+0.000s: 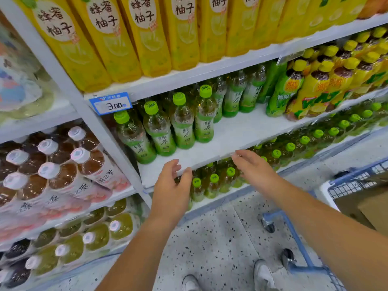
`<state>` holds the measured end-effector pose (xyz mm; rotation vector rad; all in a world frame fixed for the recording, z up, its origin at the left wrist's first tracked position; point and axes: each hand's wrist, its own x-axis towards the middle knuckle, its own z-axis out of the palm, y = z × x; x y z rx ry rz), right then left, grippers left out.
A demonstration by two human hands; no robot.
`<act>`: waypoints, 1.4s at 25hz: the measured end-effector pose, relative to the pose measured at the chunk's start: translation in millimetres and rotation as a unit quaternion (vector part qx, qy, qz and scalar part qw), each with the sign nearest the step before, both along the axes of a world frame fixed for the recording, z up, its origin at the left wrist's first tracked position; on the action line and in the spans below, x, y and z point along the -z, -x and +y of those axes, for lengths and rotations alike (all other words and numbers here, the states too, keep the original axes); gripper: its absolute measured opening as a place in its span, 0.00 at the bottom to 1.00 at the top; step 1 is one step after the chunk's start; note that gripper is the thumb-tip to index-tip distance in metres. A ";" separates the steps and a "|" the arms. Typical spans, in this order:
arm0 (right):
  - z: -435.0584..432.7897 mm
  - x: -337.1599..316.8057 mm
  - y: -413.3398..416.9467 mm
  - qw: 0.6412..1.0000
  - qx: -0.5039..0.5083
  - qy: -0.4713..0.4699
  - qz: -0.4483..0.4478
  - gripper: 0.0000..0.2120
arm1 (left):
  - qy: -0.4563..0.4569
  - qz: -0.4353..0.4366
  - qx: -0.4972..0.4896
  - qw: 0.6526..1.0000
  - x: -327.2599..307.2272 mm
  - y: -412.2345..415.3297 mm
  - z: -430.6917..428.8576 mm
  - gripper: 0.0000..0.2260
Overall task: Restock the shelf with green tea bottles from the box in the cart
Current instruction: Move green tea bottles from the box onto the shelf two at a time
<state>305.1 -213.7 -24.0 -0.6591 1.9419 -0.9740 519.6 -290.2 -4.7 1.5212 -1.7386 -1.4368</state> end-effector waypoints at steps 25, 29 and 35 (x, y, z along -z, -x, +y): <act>294.5 -125.9 15.3 0.991 0.132 -0.022 0.014 0.28 | -0.008 0.023 0.218 0.976 -136.8 52.9 202.1 0.25; 352.7 -124.7 63.3 0.987 0.152 -0.026 0.037 0.29 | -0.003 0.022 0.224 0.974 -140.8 110.8 256.4 0.25; 429.1 -124.0 135.3 0.984 0.175 -0.019 0.005 0.26 | -0.039 0.006 0.245 0.969 -133.5 189.5 332.9 0.20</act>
